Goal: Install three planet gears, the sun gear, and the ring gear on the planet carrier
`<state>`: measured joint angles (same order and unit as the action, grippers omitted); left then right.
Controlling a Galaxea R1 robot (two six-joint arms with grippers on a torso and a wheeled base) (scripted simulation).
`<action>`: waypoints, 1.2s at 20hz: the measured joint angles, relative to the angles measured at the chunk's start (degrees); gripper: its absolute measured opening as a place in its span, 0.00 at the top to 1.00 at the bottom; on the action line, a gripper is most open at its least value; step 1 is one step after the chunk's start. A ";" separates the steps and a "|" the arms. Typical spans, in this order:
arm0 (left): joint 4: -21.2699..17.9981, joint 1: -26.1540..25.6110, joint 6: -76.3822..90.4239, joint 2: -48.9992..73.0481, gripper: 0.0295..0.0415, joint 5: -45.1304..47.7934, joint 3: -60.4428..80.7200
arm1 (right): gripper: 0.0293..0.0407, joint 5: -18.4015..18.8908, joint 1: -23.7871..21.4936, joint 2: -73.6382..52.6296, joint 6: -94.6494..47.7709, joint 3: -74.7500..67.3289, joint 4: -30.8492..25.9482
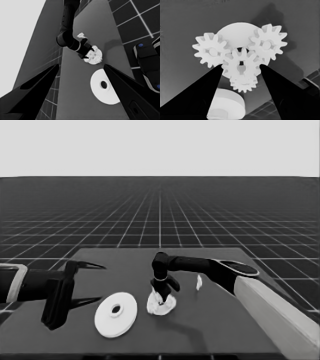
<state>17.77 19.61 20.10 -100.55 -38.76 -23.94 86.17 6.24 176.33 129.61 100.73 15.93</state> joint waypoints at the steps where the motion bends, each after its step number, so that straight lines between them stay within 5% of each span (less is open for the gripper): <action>1: 0.00 0.00 0.00 0.00 0.25 0.00 0.00 | 0.86 0.00 0.00 0.00 0.60 0.00 0.00; 10: 0.00 0.00 0.00 0.00 0.25 0.00 0.00 | 0.86 0.00 0.00 0.00 6.00 0.00 0.00; 12: 0.00 0.00 0.00 0.00 0.25 0.00 0.00 | 0.33 0.00 0.01 0.00 6.57 0.00 0.00; 13: 0.00 0.00 0.00 0.00 0.25 0.00 0.00 | 0.24 -0.01 0.01 0.00 6.69 0.00 0.00; 20: 0.00 0.00 0.00 0.00 0.25 0.00 0.00 | 0.19 -0.01 0.01 0.00 6.86 0.00 0.00; 22: 0.00 0.00 0.00 0.00 0.25 0.00 0.00 | 0.14 2.04 -4.99 -0.66 -29.82 -3.22 -4.08; 24: 0.00 0.00 0.00 0.00 0.25 0.00 0.00 | 0.18 2.20 -6.96 -0.81 -43.30 -3.89 -5.73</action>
<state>17.77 19.61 20.10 -100.55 -38.76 -23.94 88.37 -0.72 175.52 86.31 96.83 10.20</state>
